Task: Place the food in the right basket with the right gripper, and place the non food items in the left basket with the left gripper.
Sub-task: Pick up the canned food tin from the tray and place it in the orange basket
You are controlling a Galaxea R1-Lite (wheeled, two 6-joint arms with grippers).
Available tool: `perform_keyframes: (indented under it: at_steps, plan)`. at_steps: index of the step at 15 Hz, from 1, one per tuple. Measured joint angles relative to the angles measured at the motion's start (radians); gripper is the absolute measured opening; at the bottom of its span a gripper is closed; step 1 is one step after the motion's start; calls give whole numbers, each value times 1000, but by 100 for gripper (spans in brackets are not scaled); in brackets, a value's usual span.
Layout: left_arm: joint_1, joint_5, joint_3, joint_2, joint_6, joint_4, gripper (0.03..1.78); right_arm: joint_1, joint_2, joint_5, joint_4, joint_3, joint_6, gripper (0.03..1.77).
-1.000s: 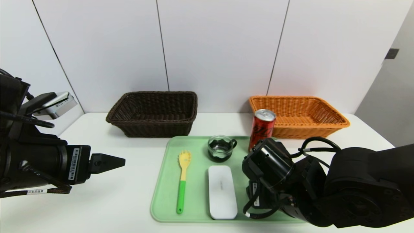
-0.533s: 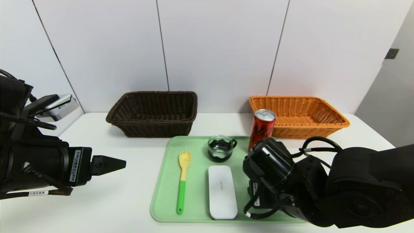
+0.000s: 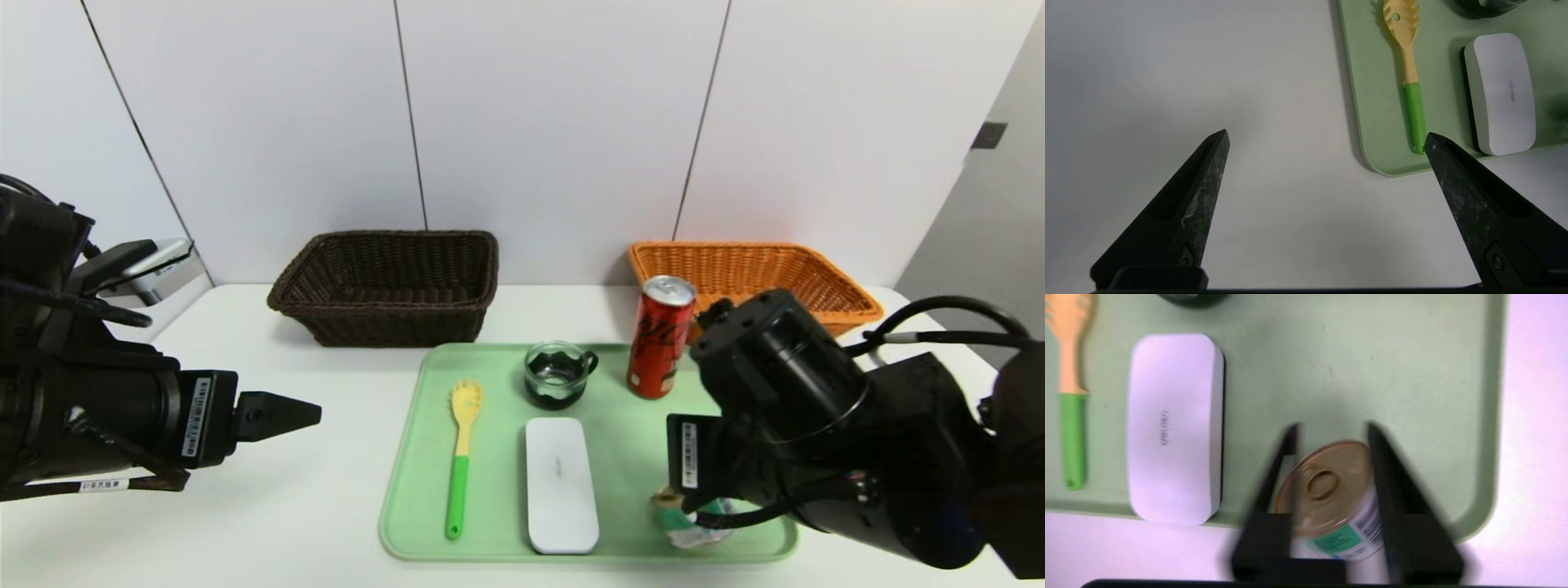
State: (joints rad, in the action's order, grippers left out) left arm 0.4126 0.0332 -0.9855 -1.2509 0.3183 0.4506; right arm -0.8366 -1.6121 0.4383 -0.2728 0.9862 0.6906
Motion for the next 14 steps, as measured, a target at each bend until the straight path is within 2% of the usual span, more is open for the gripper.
perform_keyframes:
  at_steps: [1, 2, 8, 14]
  plan:
    - [0, 0, -1, -4, 0, -6, 169, 12, 31, -5, 1, -9, -15, 7]
    - [0, 0, -1, -8, 0, -12, 169, 26, 53, -9, 4, -30, -26, 5]
    - [0, 0, 1, -20, 1, -16, 169, 56, 79, -11, 50, -62, -38, 5]
    - [0, 1, 0, -19, 3, -16, 169, 87, 83, -31, 45, -54, -71, 5]
